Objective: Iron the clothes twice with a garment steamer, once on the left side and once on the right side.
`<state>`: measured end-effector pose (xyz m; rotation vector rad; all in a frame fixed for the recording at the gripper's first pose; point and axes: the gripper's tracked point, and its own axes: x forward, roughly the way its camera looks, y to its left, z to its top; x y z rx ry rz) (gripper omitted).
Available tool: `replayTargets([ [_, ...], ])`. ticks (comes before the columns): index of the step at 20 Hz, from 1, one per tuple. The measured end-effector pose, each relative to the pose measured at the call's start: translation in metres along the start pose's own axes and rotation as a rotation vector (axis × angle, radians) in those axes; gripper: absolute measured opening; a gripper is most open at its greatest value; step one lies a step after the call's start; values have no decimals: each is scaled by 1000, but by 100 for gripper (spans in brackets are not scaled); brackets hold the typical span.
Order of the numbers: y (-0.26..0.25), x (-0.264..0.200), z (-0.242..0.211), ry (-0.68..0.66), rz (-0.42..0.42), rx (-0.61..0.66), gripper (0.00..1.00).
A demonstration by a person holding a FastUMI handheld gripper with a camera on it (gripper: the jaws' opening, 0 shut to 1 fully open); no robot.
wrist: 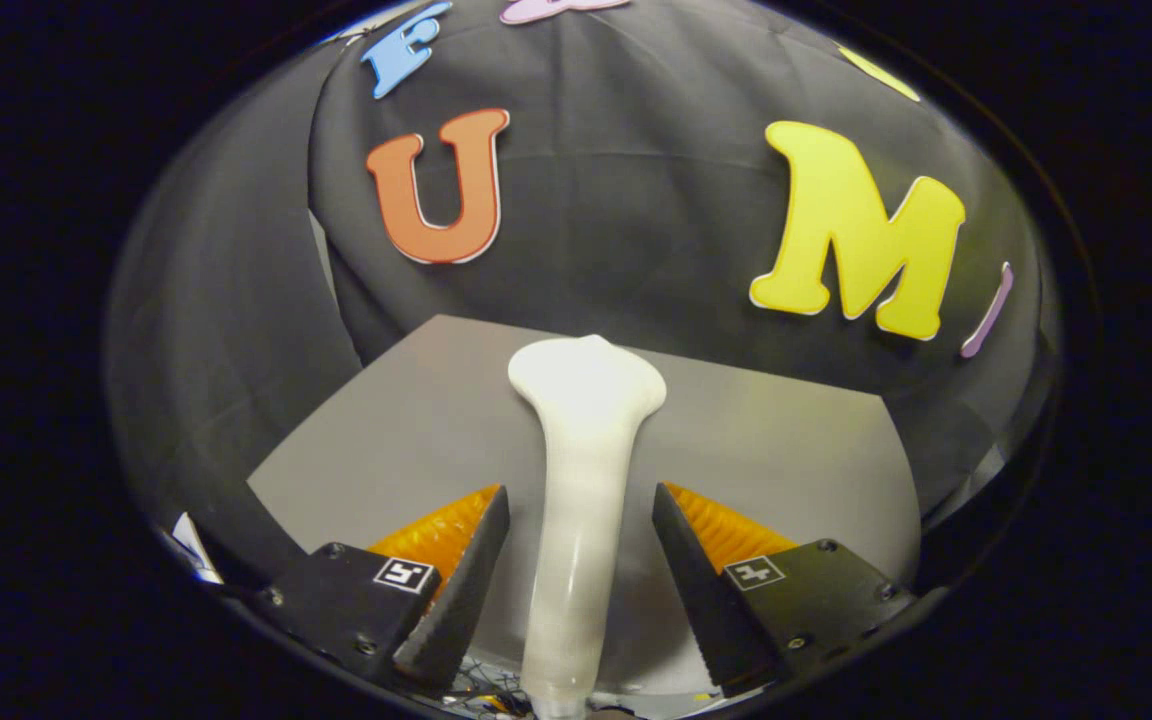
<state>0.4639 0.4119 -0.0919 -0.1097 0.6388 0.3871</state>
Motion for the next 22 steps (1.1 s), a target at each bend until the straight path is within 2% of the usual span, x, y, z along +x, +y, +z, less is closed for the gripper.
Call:
replayTargets([
  [2, 4, 4, -4, 33, 7, 32, 86],
  [7, -1, 14, 0, 26, -8, 22, 56],
  [11, 2, 14, -1, 30, -2, 22, 45],
  [17, 3, -2, 9, -37, 33, 65, 39],
  [22, 3, -34, 16, -116, 58, 90, 39],
])
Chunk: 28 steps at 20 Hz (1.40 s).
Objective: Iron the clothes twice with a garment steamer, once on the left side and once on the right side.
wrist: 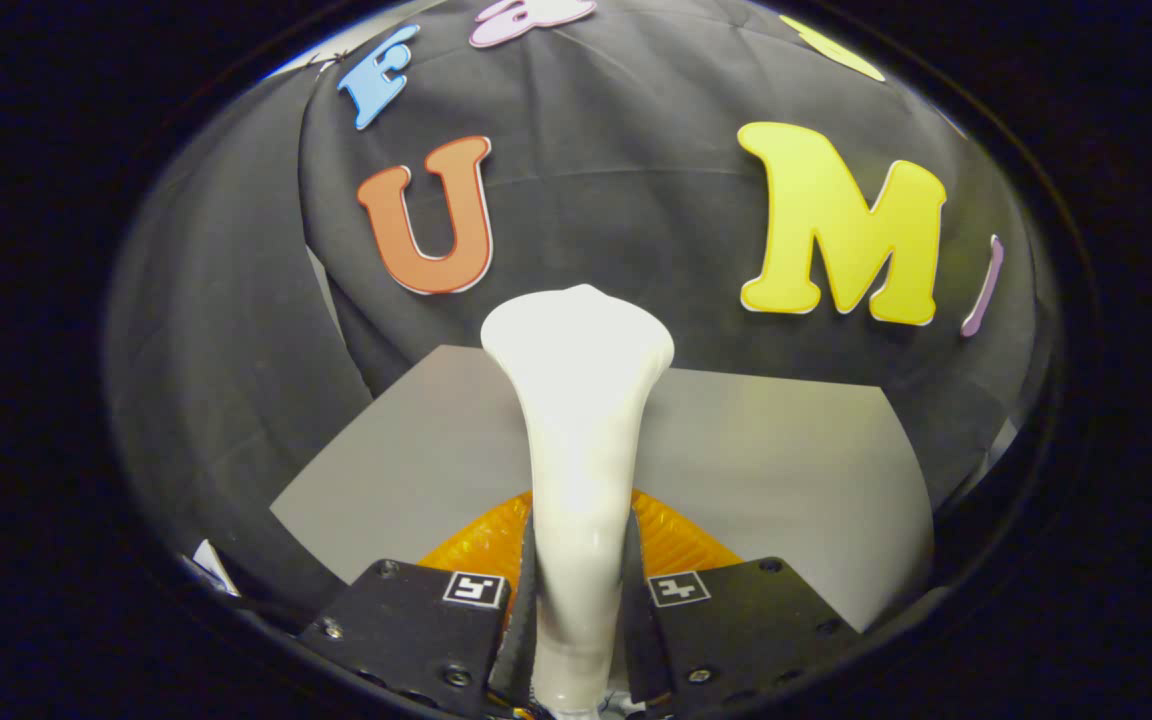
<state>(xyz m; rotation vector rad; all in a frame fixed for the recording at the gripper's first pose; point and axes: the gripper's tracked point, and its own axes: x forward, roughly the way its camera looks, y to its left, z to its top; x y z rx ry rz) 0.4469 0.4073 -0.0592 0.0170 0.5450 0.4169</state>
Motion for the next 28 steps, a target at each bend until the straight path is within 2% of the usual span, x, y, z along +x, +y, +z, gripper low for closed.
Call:
replayTargets([
  [8, 1, -87, 7, -141, 36, 28, 38],
  [16, -19, -239, 13, -289, 104, 91, 37],
  [21, -69, -342, 16, -407, 50, 104, 37],
  [28, -163, -420, 53, -541, -114, 146, 37],
])
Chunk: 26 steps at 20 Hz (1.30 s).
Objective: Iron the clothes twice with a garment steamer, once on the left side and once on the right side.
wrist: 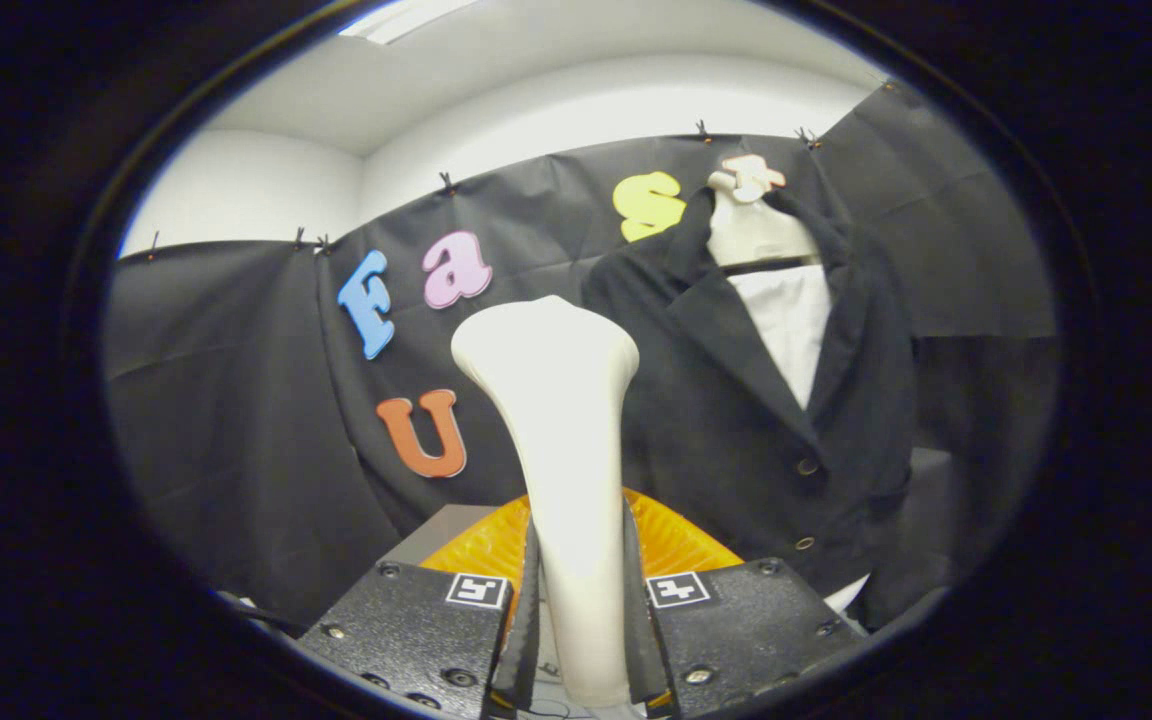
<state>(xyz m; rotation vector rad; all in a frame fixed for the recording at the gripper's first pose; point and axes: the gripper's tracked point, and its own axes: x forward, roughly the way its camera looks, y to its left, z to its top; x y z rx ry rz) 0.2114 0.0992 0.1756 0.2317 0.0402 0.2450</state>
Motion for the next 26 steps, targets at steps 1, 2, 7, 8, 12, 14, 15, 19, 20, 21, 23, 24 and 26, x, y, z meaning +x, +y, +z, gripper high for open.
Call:
replayTargets([
  [1, -9, 0, 11, -17, -11, 5, 37],
  [2, -15, 1, 20, -26, -18, 10, 37],
  [7, -42, 15, 55, -71, -47, -3, 37],
  [8, -46, 22, 62, -79, -53, -10, 37],
  [12, -60, 44, 71, -75, -73, 3, 37],
  [14, -68, 56, 74, -78, -93, 0, 37],
  [15, -72, 61, 75, -79, -103, -4, 37],
  [19, -77, 78, 71, -68, -131, -18, 37],
  [20, -78, 80, 69, -71, -135, -17, 37],
  [21, -80, 84, 66, -68, -147, -29, 37],
  [23, -82, 90, 55, -60, -169, -45, 37],
  [24, -83, 91, 50, -52, -179, -51, 37],
  [26, -86, 92, 41, -40, -197, -60, 37],
])
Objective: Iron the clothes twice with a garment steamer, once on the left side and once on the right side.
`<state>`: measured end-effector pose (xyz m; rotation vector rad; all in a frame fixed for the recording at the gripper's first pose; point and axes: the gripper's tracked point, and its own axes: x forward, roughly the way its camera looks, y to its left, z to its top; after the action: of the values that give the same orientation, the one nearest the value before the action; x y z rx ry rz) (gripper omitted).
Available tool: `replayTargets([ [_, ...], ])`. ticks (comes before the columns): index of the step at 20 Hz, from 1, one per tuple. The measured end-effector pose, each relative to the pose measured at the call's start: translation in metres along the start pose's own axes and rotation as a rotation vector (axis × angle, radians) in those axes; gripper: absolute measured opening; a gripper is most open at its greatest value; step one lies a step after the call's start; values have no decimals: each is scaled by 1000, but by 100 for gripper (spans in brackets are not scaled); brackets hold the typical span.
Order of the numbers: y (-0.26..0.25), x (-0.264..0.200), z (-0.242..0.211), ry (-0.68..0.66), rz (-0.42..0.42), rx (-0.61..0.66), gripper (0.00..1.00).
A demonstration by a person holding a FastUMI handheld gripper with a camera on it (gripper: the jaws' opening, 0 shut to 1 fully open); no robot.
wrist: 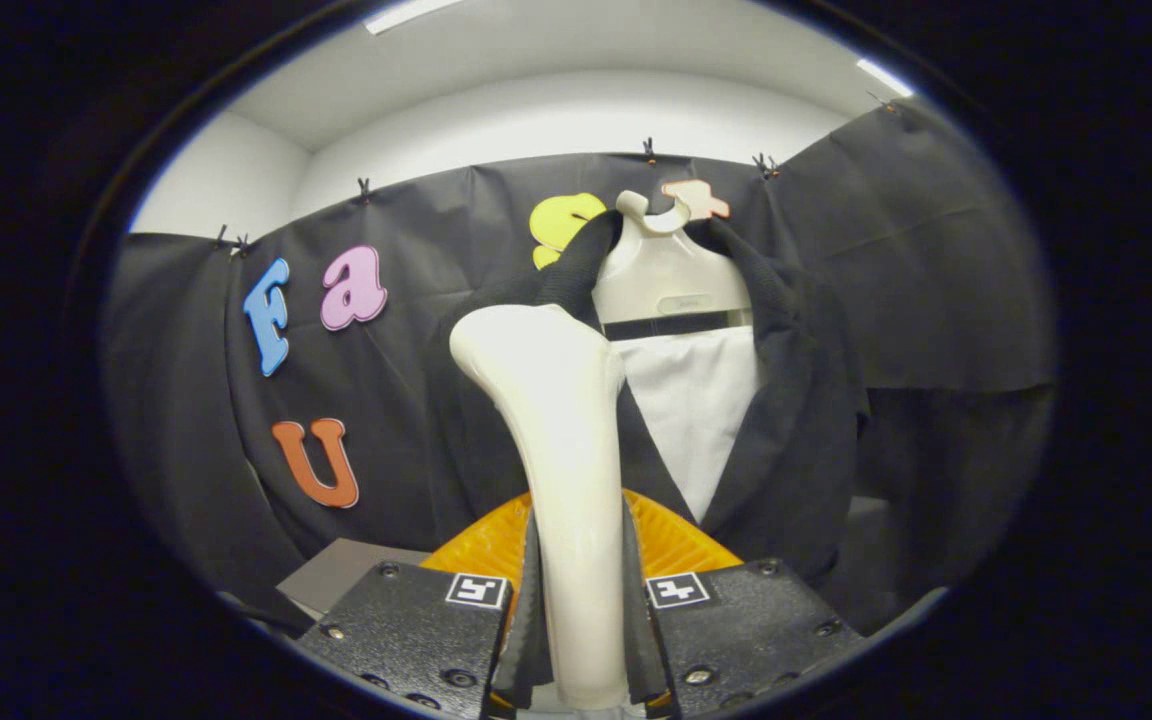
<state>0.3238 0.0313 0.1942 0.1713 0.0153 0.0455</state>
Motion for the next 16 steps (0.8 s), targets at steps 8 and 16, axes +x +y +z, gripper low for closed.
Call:
replayTargets([
  [8, -9, 0, -33, 39, -35, -39, 37],
  [16, -21, -3, -70, 96, -61, -71, 37],
])
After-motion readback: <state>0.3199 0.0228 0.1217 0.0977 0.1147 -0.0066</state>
